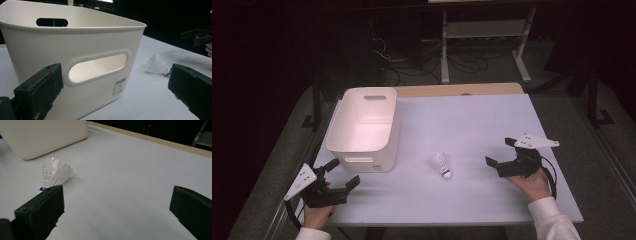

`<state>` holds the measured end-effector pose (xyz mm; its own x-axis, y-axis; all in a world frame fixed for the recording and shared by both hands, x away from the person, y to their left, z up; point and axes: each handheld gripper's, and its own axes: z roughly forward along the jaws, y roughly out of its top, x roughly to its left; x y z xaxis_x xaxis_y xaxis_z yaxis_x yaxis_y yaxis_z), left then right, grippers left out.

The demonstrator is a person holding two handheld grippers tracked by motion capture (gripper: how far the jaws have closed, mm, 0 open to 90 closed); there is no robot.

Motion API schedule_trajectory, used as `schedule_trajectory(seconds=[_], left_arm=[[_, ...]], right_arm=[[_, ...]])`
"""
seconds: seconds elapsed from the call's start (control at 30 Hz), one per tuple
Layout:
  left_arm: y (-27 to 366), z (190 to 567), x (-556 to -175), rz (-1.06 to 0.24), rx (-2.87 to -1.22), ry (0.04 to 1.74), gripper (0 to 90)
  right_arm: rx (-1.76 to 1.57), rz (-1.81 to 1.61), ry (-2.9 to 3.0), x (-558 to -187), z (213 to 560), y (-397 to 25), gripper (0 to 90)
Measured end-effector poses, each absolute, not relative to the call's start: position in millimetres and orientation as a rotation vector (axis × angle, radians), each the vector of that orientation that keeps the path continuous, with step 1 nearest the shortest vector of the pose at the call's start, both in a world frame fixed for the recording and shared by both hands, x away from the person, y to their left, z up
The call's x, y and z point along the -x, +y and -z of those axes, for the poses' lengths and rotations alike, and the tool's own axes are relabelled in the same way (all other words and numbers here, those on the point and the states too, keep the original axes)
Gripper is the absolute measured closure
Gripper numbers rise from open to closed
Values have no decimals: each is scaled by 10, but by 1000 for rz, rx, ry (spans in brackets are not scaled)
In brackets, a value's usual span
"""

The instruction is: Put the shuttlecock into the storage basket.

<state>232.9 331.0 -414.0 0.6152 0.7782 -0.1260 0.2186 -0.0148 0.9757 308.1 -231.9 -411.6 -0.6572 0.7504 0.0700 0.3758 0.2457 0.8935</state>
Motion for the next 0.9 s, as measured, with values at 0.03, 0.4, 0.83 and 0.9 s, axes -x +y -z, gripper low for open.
schedule_trajectory(seconds=[0.03,0.4,0.83,0.9], left_arm=[[3311,4139,-2328,-545,-1563,861,0],[3320,4134,-2320,-548,-1567,870,0],[3325,4135,-2322,-547,-1564,873,0],[3328,4134,-2321,-548,-1567,874,0]], right_arm=[[-1030,-1375,2159,-3087,4111,-2308,0],[-1017,-1362,2207,-3107,4065,-2222,0],[-951,-1380,2297,-3069,4029,-2002,0],[-945,-1384,2300,-3067,4024,-1982,0]])
